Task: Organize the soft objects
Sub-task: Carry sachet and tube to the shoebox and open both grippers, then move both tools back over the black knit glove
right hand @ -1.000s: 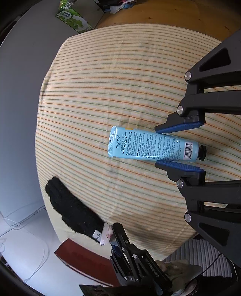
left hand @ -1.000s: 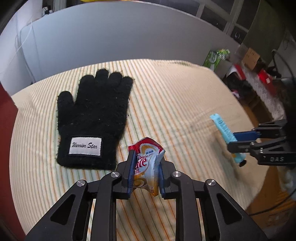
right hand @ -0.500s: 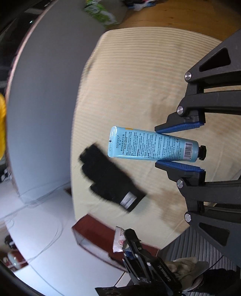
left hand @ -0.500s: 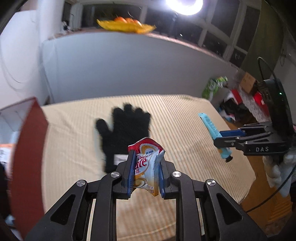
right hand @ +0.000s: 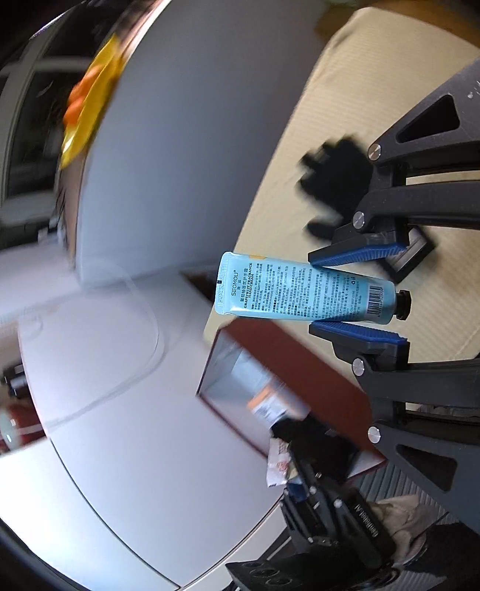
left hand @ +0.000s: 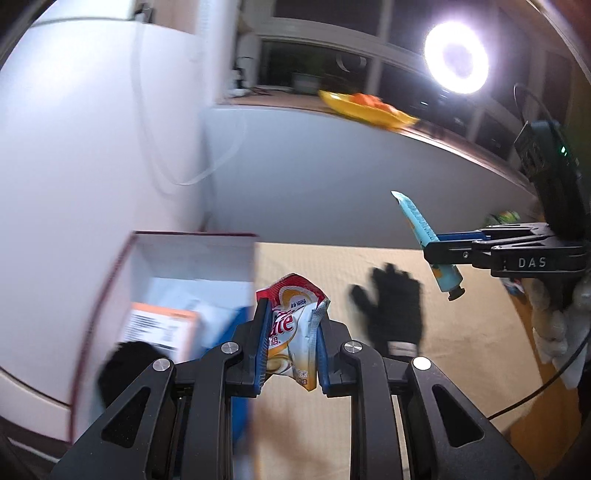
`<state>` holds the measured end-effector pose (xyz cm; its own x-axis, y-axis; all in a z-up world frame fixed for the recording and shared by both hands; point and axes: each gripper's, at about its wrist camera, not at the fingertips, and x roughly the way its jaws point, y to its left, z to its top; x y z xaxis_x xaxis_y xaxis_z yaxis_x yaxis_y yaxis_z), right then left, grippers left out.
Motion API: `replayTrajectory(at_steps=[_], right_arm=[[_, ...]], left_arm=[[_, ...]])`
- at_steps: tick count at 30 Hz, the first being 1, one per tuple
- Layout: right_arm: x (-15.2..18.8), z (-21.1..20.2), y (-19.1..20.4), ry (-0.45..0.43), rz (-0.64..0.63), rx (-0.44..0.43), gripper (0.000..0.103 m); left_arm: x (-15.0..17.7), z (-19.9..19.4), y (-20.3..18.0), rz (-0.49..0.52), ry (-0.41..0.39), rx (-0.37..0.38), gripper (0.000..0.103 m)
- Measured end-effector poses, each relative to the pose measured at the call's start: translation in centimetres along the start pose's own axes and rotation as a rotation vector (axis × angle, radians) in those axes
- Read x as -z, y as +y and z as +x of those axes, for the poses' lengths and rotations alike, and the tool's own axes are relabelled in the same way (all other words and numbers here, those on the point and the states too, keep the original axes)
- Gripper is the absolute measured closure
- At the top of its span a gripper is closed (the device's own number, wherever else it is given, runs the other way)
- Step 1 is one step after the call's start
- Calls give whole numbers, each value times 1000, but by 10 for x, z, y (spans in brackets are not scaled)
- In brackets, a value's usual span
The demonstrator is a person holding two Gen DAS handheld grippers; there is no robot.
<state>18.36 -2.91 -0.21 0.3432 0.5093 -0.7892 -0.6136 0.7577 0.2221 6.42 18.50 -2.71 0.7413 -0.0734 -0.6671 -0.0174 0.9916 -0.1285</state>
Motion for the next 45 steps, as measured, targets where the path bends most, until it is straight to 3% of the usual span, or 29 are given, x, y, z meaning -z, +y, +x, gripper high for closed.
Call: replayTrajectory(at_steps=[5,10,22,24,25,28,29,36,45], right_arm=[[-40,43,53,24,-64,-50,75],[-65,82,88,58,-94,-74,75],[-82,153,104,137,-83,-83,75],[-83,154,103,137,-77,-85,74],[-84,155,103,134,-77,-92,70],[-85,150,103,120,-76,-111,45],[-85,145,103,104,-81,-108,44],[-78,107,91,61,-86,-113,44],[-47,48,37,15,-28,-86,44]], left_arm=[[-5,8,33,-41,17,-45,83],[-1,20,54,-90,47,-35,83],[8,37,64,-107,88,-40,83],[9,36,65,-107,84,-60,82],[8,37,67,-108,85,-63,76],[9,35,68,-111,87,-72,45],[10,34,68,-111,82,-80,40],[11,21,62,-125,57,-84,40],[12,4,14,-78,18,-17,40]])
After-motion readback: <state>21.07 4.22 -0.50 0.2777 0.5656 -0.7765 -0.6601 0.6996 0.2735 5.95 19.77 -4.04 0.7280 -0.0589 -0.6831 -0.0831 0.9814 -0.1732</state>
